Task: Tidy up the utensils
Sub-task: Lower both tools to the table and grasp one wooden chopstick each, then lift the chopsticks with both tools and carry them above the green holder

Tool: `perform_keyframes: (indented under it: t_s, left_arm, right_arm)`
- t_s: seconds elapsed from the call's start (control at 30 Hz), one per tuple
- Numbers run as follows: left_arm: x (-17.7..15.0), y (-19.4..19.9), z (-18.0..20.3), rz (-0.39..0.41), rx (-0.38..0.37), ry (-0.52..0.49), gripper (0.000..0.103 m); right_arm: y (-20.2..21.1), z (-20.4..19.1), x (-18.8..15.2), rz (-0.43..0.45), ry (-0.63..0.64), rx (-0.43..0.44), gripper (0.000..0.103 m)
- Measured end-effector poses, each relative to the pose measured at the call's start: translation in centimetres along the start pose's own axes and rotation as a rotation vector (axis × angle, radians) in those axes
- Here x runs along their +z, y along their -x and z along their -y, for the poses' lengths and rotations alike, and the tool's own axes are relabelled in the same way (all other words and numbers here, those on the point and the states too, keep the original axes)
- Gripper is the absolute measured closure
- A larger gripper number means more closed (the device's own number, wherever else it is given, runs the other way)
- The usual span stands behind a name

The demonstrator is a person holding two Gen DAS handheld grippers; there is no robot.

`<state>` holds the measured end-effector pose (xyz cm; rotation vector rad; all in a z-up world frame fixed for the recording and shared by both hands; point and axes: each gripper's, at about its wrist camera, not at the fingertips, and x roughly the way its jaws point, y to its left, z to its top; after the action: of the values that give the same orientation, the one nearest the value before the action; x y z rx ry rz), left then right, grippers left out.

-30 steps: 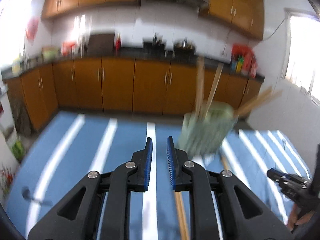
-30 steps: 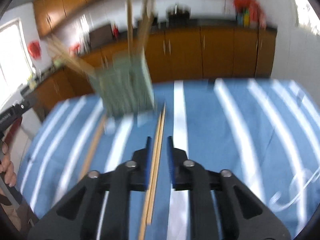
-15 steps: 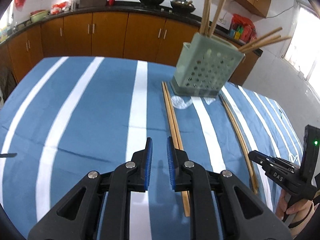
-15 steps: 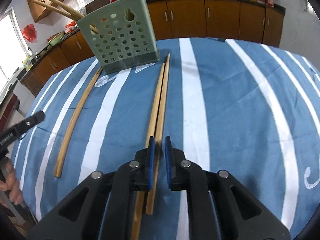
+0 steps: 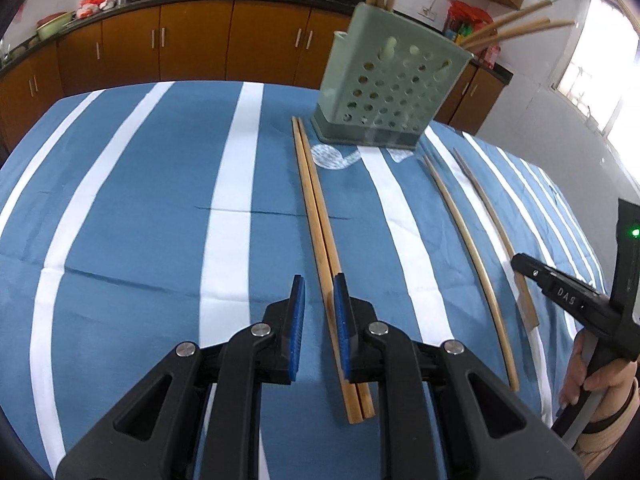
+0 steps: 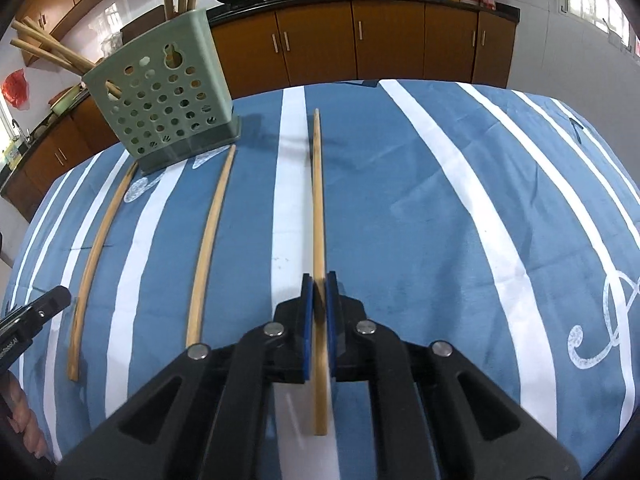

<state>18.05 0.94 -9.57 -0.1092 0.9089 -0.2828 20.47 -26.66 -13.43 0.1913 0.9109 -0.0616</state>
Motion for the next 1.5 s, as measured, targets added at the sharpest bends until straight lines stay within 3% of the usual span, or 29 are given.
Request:
perform_keyframes:
  t_s: [0.33,0.47,0.57,0.83,0.93,1.1,1.5]
  left_arm:
    - [-0.1,-1.0,0.8,-0.014,0.063,-0.057,0.087]
    - [0.2,-1.4,1.0,-0.01,0.076,-0.049,0.087]
    - [0.3,-1.6,1.1,0.0,0.112,-0.052,0.095]
    - [1.1,-0.7,-3.9,0.014,0.196,0.031,0.096]
    - [1.1,-0.4,-5.5,0.017,0.181,0.06,0.095]
    - [0.7,-0.4,-5.2,0.037,0.196,0.034,0.095]
    - [0.8,-0.2,-5.7,0.041,0.15,0.071,0.095]
  right_arm:
    - [0.0,-0.1,-0.2,0.003,0.018,-0.006,0.095]
    - [0.1,-0.8,-0.3,0.003,0.041,0.014,0.09]
    - [0.0,-1.4,-0.4,0.007,0.065,0.015,0.09]
    - [-0.2,1.3,0.5,0.019,0.027,-0.031,0.095]
    - [-0.3,2.2,0.7,0.023,0.012,-0.041,0.095]
    - [-0.3,1.9,0.4,0.037,0.037,-0.061,0.094]
    - [-0.3,1.7,0.4,0.036,0.05,-0.078,0.094]
